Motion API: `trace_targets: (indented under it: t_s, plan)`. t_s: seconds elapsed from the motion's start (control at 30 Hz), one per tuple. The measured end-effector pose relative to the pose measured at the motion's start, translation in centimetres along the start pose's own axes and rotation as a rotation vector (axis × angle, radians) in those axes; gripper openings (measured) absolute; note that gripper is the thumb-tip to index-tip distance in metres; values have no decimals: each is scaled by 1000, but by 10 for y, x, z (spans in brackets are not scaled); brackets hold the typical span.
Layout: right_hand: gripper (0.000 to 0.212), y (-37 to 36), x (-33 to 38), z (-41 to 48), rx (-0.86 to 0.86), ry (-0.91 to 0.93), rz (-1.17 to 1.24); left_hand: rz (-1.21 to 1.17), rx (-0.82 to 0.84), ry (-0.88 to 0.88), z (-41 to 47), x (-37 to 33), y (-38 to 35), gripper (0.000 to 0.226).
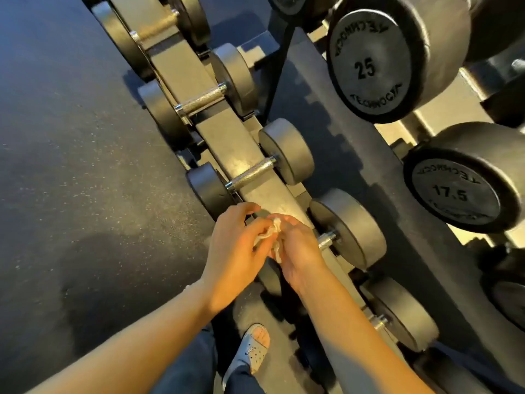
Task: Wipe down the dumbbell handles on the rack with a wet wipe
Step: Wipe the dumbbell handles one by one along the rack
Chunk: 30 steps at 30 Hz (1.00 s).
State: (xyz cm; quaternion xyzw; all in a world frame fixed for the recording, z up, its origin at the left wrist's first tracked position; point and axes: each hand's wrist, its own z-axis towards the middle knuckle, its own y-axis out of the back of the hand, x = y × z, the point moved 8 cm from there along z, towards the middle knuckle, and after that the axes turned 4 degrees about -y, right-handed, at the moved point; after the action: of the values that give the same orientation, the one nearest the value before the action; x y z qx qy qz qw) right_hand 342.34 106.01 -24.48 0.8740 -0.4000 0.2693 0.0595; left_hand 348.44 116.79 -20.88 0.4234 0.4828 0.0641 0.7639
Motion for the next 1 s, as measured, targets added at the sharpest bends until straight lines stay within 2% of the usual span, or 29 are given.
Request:
trace_targets:
  t_s: [0.07,0.17,0.27,0.33,0.4,0.47,0.57,0.63,0.7,0.8,0.87,0.93,0.97,1.0]
  plan:
    - [28,-16,-3,-1,98,-35,49,6,18,42,13,16,6,21]
    - [27,-28,1,3,188,18,-31,-92,41,265,27,47,14,19]
    - [24,-31,12,10,125,178,-236,-223,178,407,37,64,7,12]
    - [11,-31,21,18,69,285,-369,-315,304,439,38,72,-1,15]
    - [11,-30,33,29,25,380,-483,-416,379,453,36,81,-4,16]
    - [12,-28,47,43,-19,512,-643,-459,306,469,34,96,5,17]
    - [9,-33,60,63,-85,650,-817,-361,-95,528,37,127,42,16]
    - [7,-45,57,80,-76,690,-877,-287,-249,581,43,145,54,12]
    - [9,-69,50,95,4,769,-1025,-272,-258,656,53,162,41,14]
    - [16,-106,42,105,106,1097,-1538,-304,-230,786,66,178,13,34]
    - [22,-122,43,110,174,1283,-1751,-329,-270,843,66,180,4,42]
    - [21,-138,47,119,245,1270,-1848,-378,-289,900,62,179,-2,36]
    - [16,-146,50,128,272,1164,-1901,-402,-280,921,60,178,-4,29]
    - [12,-156,51,139,298,975,-1985,-402,-273,917,61,176,-4,23]
